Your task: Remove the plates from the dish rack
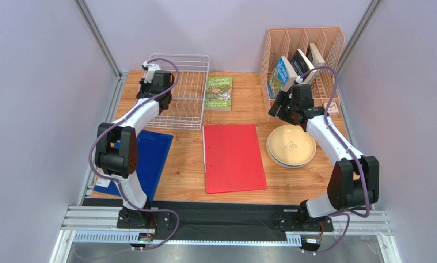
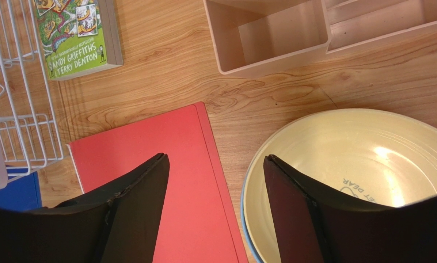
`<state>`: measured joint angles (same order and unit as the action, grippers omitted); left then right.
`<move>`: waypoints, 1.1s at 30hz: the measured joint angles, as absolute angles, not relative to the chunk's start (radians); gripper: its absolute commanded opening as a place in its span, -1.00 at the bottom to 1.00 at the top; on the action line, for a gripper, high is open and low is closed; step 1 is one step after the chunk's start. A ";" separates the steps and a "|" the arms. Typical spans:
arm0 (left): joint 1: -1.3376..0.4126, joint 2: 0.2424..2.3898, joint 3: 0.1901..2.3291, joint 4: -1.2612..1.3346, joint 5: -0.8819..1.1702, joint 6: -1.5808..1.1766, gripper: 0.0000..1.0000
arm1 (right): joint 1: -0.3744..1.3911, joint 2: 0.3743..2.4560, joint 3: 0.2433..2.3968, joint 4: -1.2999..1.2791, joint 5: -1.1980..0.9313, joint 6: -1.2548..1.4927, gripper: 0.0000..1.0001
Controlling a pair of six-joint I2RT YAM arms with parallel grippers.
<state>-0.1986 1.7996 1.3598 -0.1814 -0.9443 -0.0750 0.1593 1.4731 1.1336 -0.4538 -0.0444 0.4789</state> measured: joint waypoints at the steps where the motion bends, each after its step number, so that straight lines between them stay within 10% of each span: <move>1: -0.205 1.805 1.363 -0.179 -0.961 -0.070 -1.00 | 0.161 1.473 1.135 -0.454 -0.044 0.476 0.38; 25: -0.267 1.662 1.407 -0.078 -1.079 0.062 -1.00 | 0.288 1.549 1.263 -0.445 -0.113 0.426 0.40; 33: -0.272 1.564 1.462 -0.320 -0.701 -0.144 -1.00 | 0.332 1.641 1.322 -0.282 -0.330 0.456 0.42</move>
